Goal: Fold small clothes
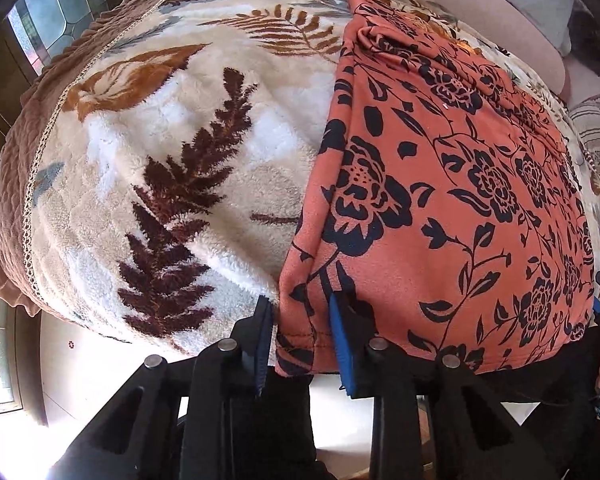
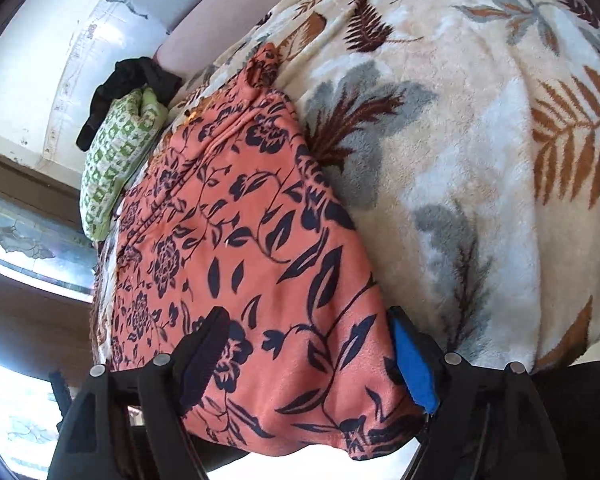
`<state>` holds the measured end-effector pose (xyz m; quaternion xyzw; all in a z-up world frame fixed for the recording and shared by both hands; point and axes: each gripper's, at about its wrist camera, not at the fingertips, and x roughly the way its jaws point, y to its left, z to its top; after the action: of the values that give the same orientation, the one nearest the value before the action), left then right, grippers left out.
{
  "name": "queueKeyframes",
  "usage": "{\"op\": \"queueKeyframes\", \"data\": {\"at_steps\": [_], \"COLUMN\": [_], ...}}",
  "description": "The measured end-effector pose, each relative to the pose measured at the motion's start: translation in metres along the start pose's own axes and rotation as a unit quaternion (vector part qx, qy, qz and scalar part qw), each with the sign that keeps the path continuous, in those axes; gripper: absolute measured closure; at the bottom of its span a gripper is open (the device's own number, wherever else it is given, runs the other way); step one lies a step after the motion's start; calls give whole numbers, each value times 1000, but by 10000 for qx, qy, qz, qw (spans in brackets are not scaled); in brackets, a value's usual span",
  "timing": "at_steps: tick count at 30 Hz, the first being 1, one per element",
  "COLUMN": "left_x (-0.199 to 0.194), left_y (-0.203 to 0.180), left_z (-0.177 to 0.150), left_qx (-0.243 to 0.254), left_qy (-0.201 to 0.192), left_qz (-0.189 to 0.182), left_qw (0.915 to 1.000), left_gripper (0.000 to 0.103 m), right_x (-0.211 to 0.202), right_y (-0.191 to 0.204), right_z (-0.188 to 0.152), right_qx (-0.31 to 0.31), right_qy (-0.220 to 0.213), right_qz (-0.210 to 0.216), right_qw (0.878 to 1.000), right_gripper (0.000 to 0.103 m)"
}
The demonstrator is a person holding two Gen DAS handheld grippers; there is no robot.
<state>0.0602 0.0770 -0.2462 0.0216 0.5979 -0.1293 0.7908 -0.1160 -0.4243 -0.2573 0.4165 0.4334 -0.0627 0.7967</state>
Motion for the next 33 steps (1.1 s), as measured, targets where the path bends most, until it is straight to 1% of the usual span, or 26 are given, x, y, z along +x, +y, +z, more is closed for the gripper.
{"op": "queueKeyframes", "data": {"at_steps": [1, 3, 5, 6, 9, 12, 15, 18, 19, 20, 21, 22, 23, 25, 27, 28, 29, 30, 32, 33], "left_x": [-2, -4, -4, -3, -6, -7, -9, -9, -11, -11, -13, -14, -16, -18, -19, -19, -20, -18, -17, -16], "left_y": [-1, -3, 4, 8, -1, -12, -11, -7, -5, -2, -1, -1, -1, -1, 0, -1, -4, -5, -7, -7], "left_z": [-1, -2, 1, 5, 4, -2, -3, -2, -1, -1, -1, -1, 0, 0, 1, 2, 3, 4, 6, 7], "left_qx": [27, 0, -134, -110, 230, 541, 512, 362, 327, 317, 326, 353, 383, 429, 448, 479, 510, 521, 488, 478], "left_qy": [-16, 22, 139, 130, 87, 107, 81, 101, 86, 57, 30, 13, 2, -3, -11, -8, 13, 35, 58, 58], "left_qz": [-6, -5, 19, 32, 101, 214, 185, 123, 92, 89, 108, 122, 122, 121, 103, 112, 123, 105, 58, 14], "left_qw": [10000, 10000, 9998, 9998, 9996, 9983, 9985, 9992, 9994, 9994, 9994, 9993, 9992, 9990, 9989, 9988, 9986, 9986, 9988, 9988], "left_gripper": [74, 74, 65, 64, 64, 64, 65, 69, 71, 76, 78, 80, 82, 83, 83, 83, 83, 82, 74, 73], "right_x": [1, 2, 2, 3, 8, 9, 11, 12, 12, 11, 11, 9, 6, -2, -2, -2, 0, 1, 5, 6], "right_y": [3, 10, 15, 15, 11, 14, 16, 18, 18, 17, 17, 16, 15, 19, 21, 19, 16, 13, 10, 10], "right_z": [-3, -9, -11, -11, -10, -10, -11, -12, -12, -12, -11, -11, -10, -11, -11, -10, -8, -7, -6, -6], "right_qx": [-59, -259, -407, -411, -335, -466, -556, -642, -657, -651, -646, -625, -619, -712, -768, -697, -581, -486, -378, -373], "right_qy": [84, 177, 187, 177, 280, 348, 379, 387, 377, 362, 346, 297, 213, 53, 82, 117, 172, 235, 328, 363], "right_qz": [47, 142, 122, 54, -49, -100, -108, -134, -159, -209, -272, -301, -262, -171, -154, -139, -96, -49, -160, -171], "right_qw": [9999, 9994, 9989, 9990, 9990, 9983, 9977, 9971, 9970, 9970, 9969, 9972, 9975, 9973, 9969, 9974, 9981, 9985, 9986, 9985], "right_gripper": [33, 45, 46, 46, 46, 46, 46, 47, 51, 66, 76, 80, 86, 87, 87, 87, 85, 84, 82, 82]}}
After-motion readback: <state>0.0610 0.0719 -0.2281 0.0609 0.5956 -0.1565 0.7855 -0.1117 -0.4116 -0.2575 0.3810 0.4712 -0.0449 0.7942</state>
